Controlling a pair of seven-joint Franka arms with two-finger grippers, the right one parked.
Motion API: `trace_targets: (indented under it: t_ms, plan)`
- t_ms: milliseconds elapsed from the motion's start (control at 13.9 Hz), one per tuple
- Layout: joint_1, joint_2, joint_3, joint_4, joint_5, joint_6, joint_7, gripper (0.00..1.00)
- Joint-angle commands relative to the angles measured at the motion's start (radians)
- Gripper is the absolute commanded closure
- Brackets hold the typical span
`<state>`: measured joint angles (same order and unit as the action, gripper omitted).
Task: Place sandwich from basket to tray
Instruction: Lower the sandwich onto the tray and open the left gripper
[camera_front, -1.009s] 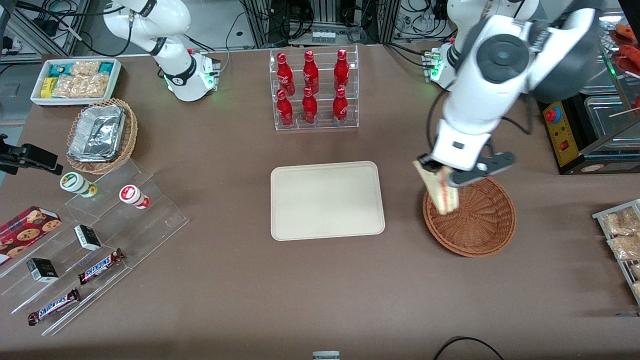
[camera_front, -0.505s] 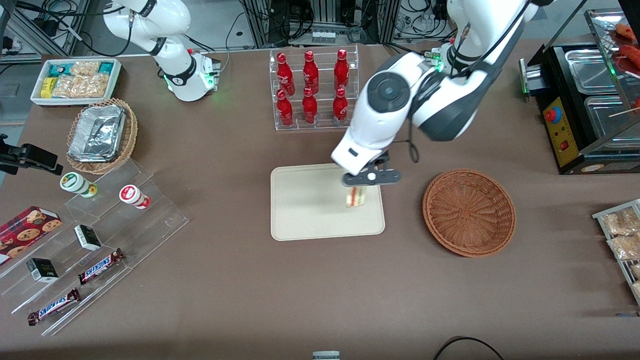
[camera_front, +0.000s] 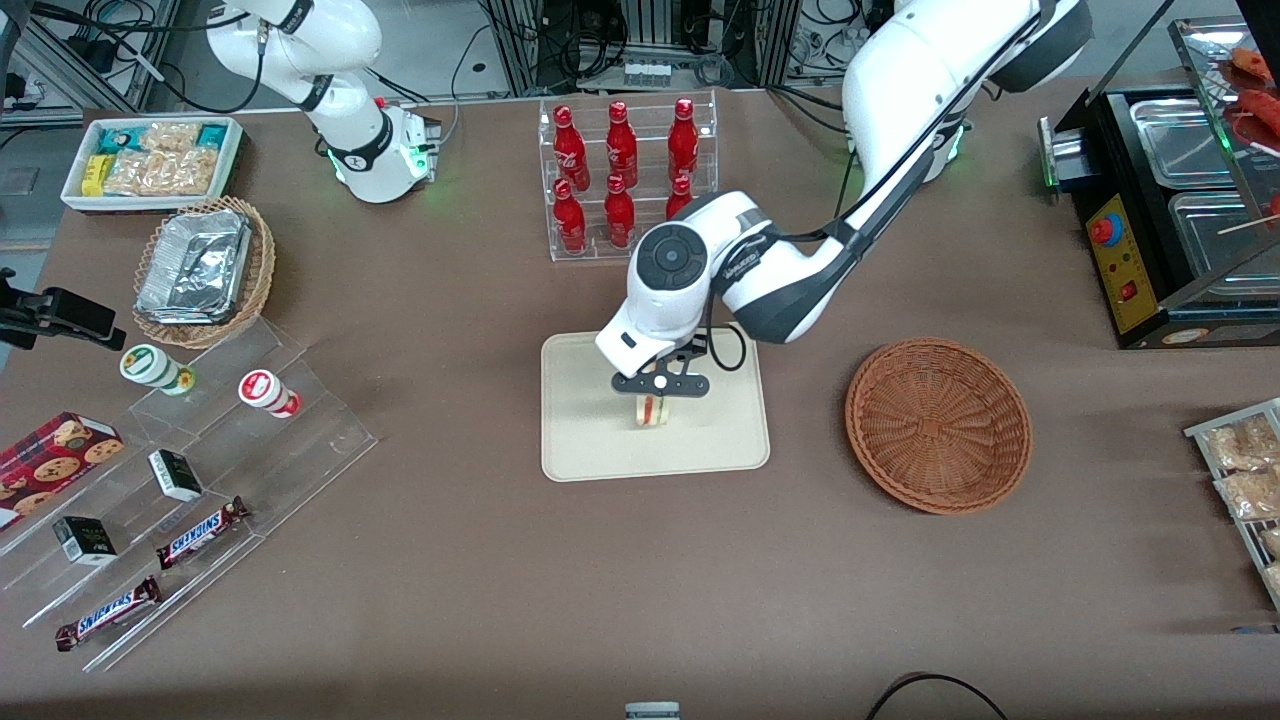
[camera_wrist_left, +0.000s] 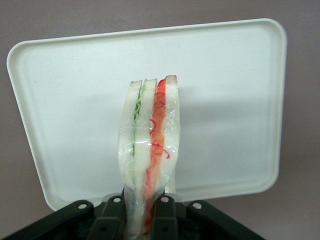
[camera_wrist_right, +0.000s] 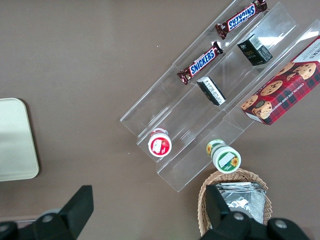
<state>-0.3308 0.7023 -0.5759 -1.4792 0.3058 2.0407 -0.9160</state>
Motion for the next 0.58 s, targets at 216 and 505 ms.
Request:
trace_targets:
  t_ms: [216,505]
  plan:
    - [-0.048,0.126,0.005,0.059,0.15,0.065,-0.155,1.0]
    - [-0.06,0.154,0.007,0.07,0.182,0.072,-0.164,0.43]
